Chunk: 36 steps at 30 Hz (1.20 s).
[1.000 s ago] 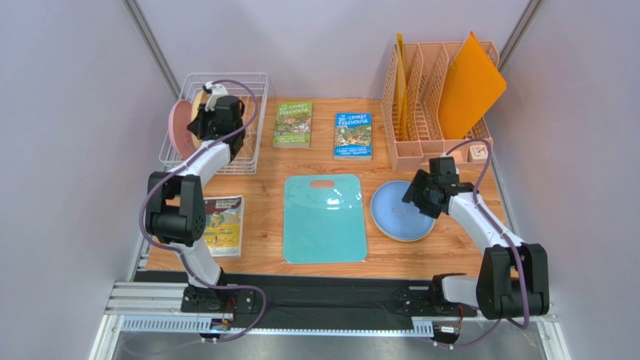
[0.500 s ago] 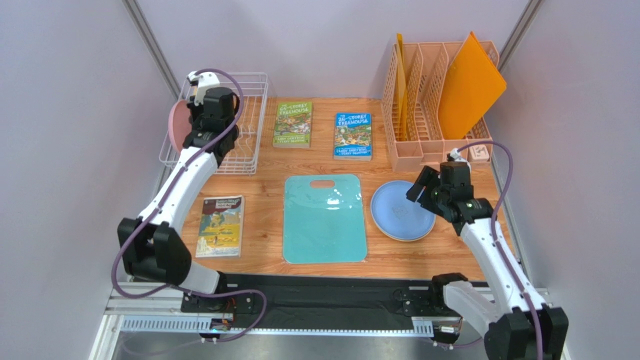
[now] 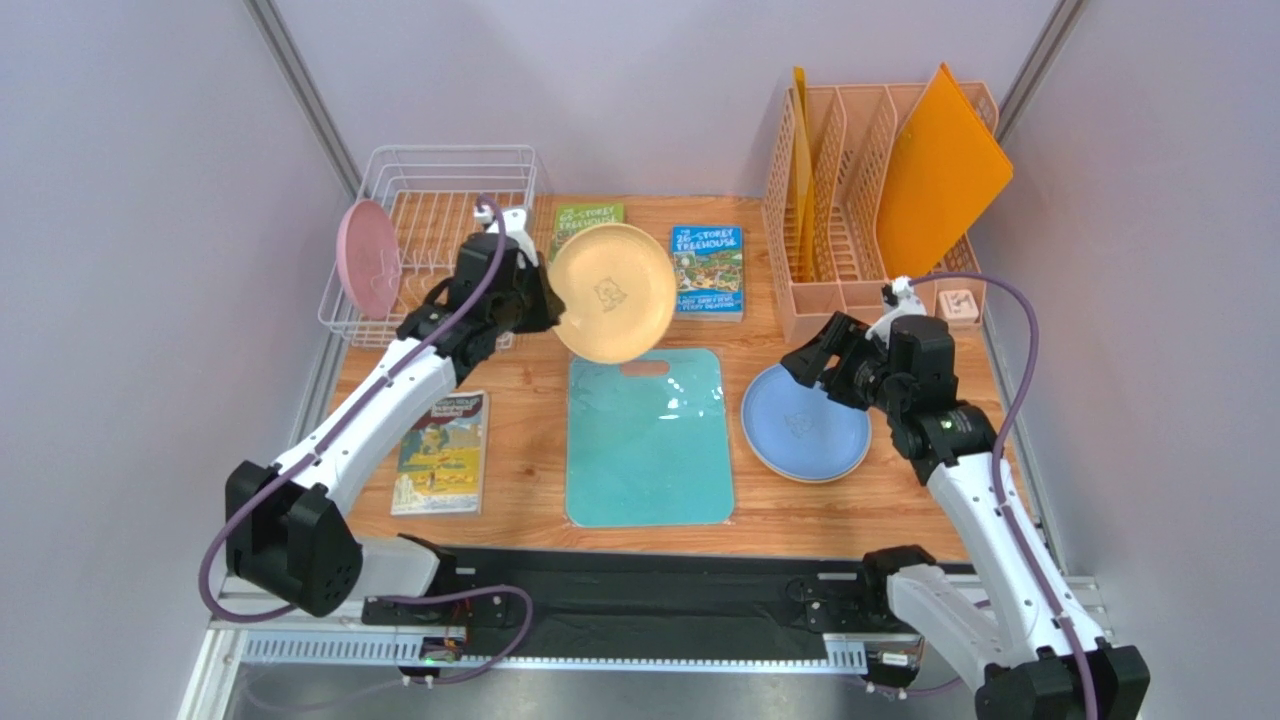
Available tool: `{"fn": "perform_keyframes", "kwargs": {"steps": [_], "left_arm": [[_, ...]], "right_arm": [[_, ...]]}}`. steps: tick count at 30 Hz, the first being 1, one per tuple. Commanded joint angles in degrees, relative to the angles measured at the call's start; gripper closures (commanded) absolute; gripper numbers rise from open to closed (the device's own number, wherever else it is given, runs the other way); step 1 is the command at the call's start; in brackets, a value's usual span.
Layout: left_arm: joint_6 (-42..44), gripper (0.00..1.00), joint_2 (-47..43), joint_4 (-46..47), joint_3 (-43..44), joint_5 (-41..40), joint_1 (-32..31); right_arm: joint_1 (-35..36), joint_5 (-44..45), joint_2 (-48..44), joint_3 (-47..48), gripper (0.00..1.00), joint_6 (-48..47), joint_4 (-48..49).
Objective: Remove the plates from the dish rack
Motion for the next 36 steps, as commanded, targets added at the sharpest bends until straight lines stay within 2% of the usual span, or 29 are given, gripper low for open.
{"fn": "perform_keyframes", "kwargs": {"steps": [1, 6, 10, 17, 20, 24, 26, 32, 35, 36], "left_arm": [[-5.62, 1.00, -0.42, 6.62, -1.22, 10.67, -5.17], [-7.99, 1.00, 0.02, 9.60, -3.25, 13.22, -8.96], [-8.26, 1.00, 0.63, 9.79, -3.69, 12.17, -12.20], [-6.77, 1.00, 0.63, 8.47, -3.16, 9.63, -14.32], [-5.80, 1.00, 0.46, 7.41, -2.46, 9.01, -14.59], [-5.97, 1.00, 0.02, 8.29, -3.33, 9.97, -15.20], [-5.80, 1.00, 0.54, 8.12, -3.25, 10.33, -15.46], [-5.53, 1.00, 1.69, 8.64, -2.98, 11.73, -17.22], [-5.27, 1.00, 2.48, 8.56, -2.63, 12.08, -17.84], [-5.18, 1.00, 2.83, 8.38, -2.20, 12.26, -17.93]], "right_arm": [[2.43, -2.72, 1.35, 1.23, 0.29, 1.87, 7.02], [6.82, -0.26, 4.33, 1.85, 0.29, 1.78, 8.34], [9.29, 2.20, 6.53, 2.90, 0.30, 1.78, 8.52], [12.01, 4.93, 10.57, 3.95, 0.30, 1.52, 8.78], [12.71, 5.63, 12.59, 4.48, 0.39, 1.08, 8.87], [13.24, 5.37, 14.44, 4.83, 0.66, 0.12, 9.66], [13.42, 4.93, 14.97, 4.92, 0.68, -0.41, 10.01], [13.51, 4.23, 16.03, 4.93, 0.65, -0.94, 10.45], [13.51, 3.35, 16.46, 4.48, 0.74, -1.20, 11.24], [13.51, 2.91, 16.47, 4.48, 0.83, -1.29, 11.33]]}}
